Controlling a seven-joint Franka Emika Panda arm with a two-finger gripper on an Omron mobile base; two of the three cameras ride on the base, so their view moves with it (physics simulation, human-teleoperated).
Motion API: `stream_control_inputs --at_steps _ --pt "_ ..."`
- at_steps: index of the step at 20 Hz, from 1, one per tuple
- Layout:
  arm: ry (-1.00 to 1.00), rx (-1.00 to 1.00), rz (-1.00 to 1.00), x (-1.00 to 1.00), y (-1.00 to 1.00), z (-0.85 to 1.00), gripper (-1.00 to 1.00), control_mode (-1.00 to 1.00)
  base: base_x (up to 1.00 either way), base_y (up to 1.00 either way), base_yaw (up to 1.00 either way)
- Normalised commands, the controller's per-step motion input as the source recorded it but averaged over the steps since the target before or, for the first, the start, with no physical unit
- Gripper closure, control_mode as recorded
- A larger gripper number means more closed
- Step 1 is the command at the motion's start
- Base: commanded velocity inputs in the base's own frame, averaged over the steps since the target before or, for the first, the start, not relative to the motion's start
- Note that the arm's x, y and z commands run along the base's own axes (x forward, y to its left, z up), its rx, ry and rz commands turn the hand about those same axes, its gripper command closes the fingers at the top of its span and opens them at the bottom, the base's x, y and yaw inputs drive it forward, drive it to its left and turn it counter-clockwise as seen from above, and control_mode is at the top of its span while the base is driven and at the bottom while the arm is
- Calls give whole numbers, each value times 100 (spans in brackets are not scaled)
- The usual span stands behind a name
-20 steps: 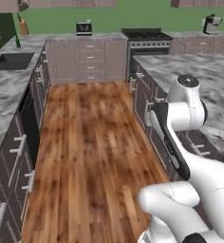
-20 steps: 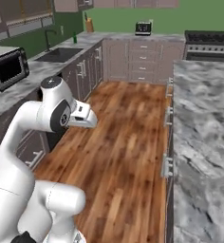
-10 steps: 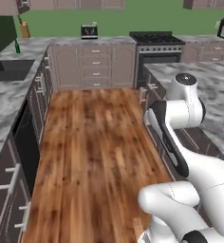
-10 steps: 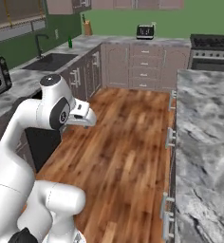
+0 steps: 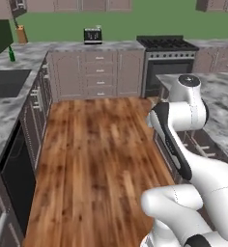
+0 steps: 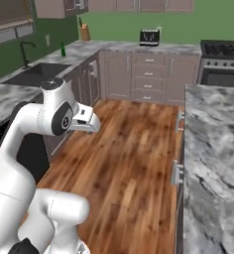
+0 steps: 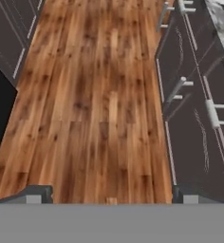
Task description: Move the drinks to the dining counter.
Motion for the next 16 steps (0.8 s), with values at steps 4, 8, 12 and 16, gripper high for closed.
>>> stream_control_inputs --at_steps 4,8,12,16 --pt "0 0 0 0 0 0 -100 100 100 0 3" --pt "0 0 0 0 0 0 -100 100 100 0 4" --pt "0 0 0 0 0 0 -100 100 100 -3 4" --pt "0 0 0 0 0 0 -100 100 100 -12 3"
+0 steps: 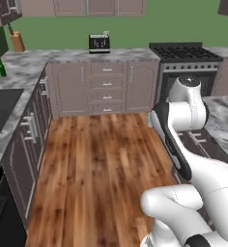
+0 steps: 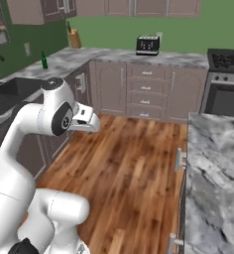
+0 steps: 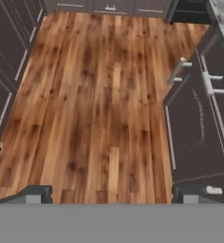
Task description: Move the drinks to the dining counter.
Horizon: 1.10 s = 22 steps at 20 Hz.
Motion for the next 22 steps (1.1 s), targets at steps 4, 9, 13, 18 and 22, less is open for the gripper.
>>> stream_control_inputs --at_steps 4,9,13,18,22 --pt "0 0 0 0 0 0 -100 100 100 -19 4" --pt "0 0 0 0 0 0 -100 100 100 -25 4" --pt "0 0 0 0 0 0 -100 100 100 -27 3" --pt "0 0 0 0 0 0 -100 100 100 -14 7" --pt "0 0 0 0 0 0 -100 100 100 -18 12"
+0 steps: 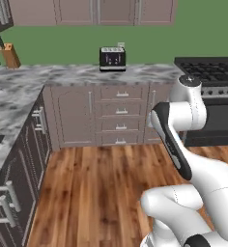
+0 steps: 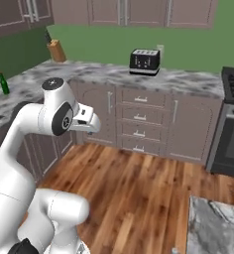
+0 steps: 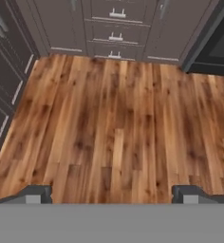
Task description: Move the drinks to the dining counter.
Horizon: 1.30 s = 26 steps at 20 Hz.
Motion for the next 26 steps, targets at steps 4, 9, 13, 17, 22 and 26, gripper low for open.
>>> stream_control_inputs --at_steps 4,9,13,17,22,26 --pt "0 0 0 0 0 0 -100 100 100 -17 18" --pt "0 0 0 0 0 0 -100 100 100 -11 45" --pt "0 0 0 0 0 0 -100 100 97 -7 77" --pt "0 0 0 0 0 0 -100 100 79 -4 84" --pt "0 0 0 0 0 0 -100 100 75 -6 85" --pt "0 0 0 0 0 0 -100 100 80 -9 83"
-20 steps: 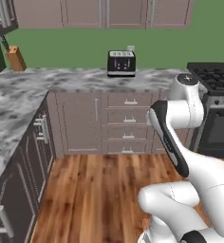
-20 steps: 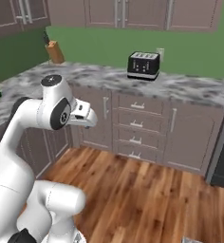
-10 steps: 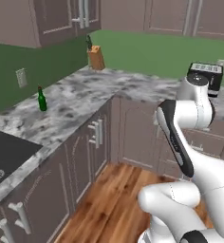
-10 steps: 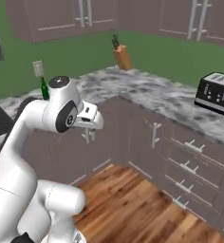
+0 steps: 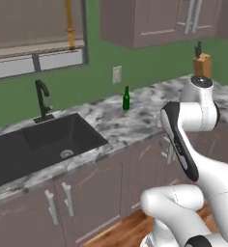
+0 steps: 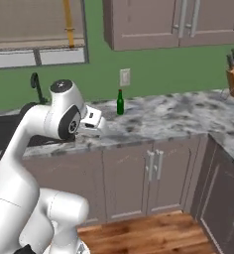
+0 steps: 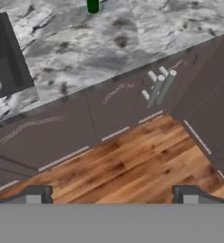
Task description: Move the drinks to the dining counter.
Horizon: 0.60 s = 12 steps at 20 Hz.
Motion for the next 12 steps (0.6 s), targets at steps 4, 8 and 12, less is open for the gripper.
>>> stream_control_inputs --at_steps 4,8,12 --pt "0 0 0 0 0 0 -100 100 57 -66 60" --pt "0 0 0 0 0 0 -100 100 56 -91 40" --pt "0 0 0 0 0 0 -100 100 63 -67 32"
